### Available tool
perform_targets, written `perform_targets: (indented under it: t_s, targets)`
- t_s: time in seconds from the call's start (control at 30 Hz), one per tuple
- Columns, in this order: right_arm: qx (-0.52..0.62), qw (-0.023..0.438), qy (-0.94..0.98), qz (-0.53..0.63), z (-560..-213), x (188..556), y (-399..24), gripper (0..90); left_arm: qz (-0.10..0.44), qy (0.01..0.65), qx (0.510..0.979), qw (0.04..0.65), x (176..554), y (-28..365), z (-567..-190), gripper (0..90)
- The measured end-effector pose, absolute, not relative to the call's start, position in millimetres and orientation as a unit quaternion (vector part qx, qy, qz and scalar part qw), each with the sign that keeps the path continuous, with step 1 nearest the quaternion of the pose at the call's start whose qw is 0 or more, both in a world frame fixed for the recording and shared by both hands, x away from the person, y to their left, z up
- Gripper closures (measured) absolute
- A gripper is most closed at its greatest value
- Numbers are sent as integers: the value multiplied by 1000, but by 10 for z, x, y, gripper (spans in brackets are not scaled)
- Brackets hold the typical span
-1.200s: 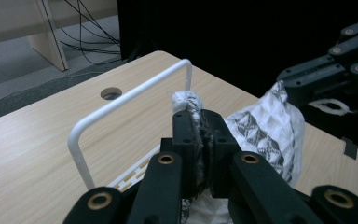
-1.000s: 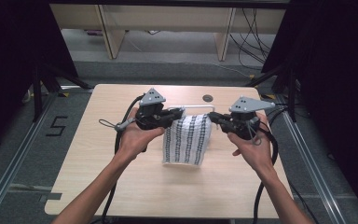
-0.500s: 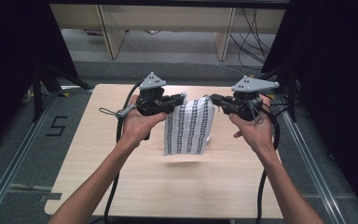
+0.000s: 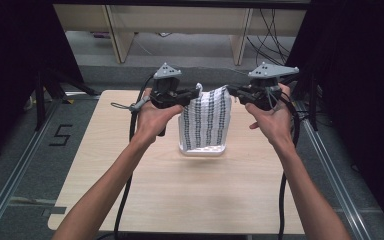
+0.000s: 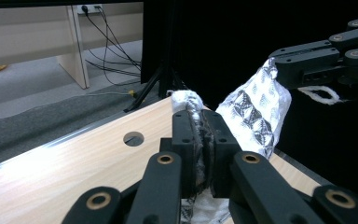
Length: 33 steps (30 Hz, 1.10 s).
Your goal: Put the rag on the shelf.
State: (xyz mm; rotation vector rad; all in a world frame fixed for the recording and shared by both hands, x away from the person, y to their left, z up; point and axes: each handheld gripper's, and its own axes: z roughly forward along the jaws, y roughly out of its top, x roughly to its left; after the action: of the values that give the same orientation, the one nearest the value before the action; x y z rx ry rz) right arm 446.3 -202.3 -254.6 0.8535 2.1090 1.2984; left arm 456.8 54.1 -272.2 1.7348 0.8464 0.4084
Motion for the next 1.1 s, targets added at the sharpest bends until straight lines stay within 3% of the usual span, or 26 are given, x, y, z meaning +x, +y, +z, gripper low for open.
perform_targets:
  t_s: [0.53,1.1]
  targets:
    - [339,259,771,473,-2401,4810,-1956,888,176,388,721,546,4936,518,-2597,839]
    - [398,236,762,452,-2630,5286,-1965,882,166,435,715,522,5373,399,-2832,826]
